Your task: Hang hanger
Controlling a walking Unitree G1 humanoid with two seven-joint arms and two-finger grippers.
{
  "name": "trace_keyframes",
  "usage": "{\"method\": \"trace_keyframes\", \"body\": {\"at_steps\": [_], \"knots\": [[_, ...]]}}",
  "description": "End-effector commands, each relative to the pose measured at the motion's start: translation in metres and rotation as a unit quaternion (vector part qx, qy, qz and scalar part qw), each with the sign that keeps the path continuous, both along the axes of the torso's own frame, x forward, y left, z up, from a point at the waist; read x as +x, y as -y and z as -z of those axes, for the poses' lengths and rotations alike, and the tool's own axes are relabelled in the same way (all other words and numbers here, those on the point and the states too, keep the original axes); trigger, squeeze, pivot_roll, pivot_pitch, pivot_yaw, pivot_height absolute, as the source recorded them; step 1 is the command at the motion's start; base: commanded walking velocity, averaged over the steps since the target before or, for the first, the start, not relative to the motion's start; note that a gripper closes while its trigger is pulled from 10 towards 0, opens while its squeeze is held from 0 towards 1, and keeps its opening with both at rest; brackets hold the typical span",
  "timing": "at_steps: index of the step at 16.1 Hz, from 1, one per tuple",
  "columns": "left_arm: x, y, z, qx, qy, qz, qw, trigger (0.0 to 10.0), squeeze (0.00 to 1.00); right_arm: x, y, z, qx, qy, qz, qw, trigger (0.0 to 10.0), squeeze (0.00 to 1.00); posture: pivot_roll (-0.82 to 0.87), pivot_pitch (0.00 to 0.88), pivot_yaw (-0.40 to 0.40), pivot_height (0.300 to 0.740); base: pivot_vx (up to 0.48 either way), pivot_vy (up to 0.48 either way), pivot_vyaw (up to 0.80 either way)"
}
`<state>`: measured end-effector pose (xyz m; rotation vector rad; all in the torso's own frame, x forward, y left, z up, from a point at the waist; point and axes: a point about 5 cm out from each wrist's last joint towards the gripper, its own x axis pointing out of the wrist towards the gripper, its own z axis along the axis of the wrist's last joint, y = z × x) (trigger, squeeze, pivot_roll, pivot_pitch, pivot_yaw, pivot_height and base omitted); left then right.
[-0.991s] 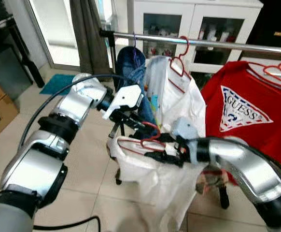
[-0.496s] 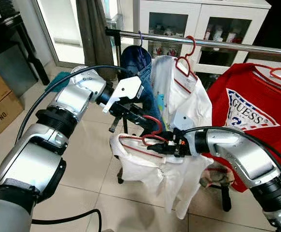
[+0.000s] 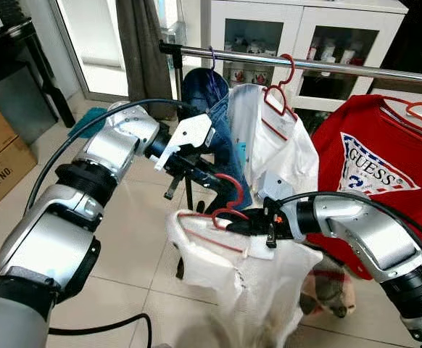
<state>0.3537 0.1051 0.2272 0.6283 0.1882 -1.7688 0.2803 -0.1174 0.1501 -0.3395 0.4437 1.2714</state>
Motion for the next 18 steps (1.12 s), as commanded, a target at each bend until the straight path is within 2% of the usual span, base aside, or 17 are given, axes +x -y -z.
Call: {"method": "trace_keyframes", "body": {"at_steps": [1, 7, 8, 9, 10, 11, 15, 16, 18], "knots": [[0.003, 0.0, -0.015, -0.02, 0.019, 0.0, 1.0, 0.0, 0.0, -0.004, -0.001, 0.0, -0.005, -0.007, -0.016, 1.0, 0.0, 0.0, -0.19, 0.0, 0.033, 0.74, 0.0, 0.0, 0.0], [0.007, 0.0, -0.019, -0.033, 0.034, -0.009, 0.999, 0.0, 0.0, -0.008, 0.0, 0.001, -0.004, -0.011, -0.017, 1.0, 0.0, 0.0, -0.19, 0.0, 0.032, 0.74, 0.0, 0.0, 0.0], [0.01, 0.002, -0.022, -0.052, 0.051, -0.029, 0.997, 10.0, 0.0, -0.009, 0.0, 0.0, -0.002, -0.008, -0.014, 1.0, 0.0, 0.0, -0.19, 0.0, 0.04, 0.74, 0.0, 0.0, 0.0], [0.01, 0.0, -0.021, -0.057, 0.023, -0.029, 0.998, 10.0, 0.18, -0.009, 0.0, 0.0, 0.0, -0.002, -0.008, 1.0, 0.0, 0.0, -0.2, 0.0, 0.053, 0.74, 0.0, 0.0, 0.0], [0.009, -0.001, -0.02, -0.057, 0.017, -0.024, 0.998, 10.0, 0.48, -0.009, 0.0, 0.0, 0.0, 0.001, -0.004, 1.0, 0.0, 0.0, -0.2, 0.0, 0.053, 0.74, 0.0, 0.0, 0.0], [0.006, -0.002, -0.02, -0.068, -0.001, -0.018, 0.998, 10.0, 1.0, -0.011, 0.001, 0.002, 0.005, 0.006, 0.009, 1.0, 0.0, 0.0, -0.19, 0.0, 0.061, 0.74, 0.0, 0.0, 0.0], [-0.012, -0.001, -0.021, -0.094, -0.031, 0.015, 0.995, 10.0, 1.0, -0.023, 0.007, 0.016, 0.015, 0.0, 0.042, 0.999, 0.0, 0.0, -0.16, 0.0, 0.057, 0.74, 0.0, 0.0, 0.0], [-0.014, -0.001, -0.021, -0.093, -0.031, 0.019, 0.995, 10.0, 1.0, -0.024, 0.008, 0.018, 0.015, 0.0, 0.045, 0.999, 0.0, 0.0, -0.16, 0.0, 0.057, 0.74, 0.0, 0.0, 0.0], [-0.017, -0.013, -0.013, -0.07, -0.035, 0.006, 0.997, 10.0, 1.0, -0.027, 0.01, 0.022, 0.023, 0.005, 0.065, 0.998, 0.0, 0.0, -0.14, 0.0, 0.105, 0.74, 0.0, 0.0, 0.0]]}}
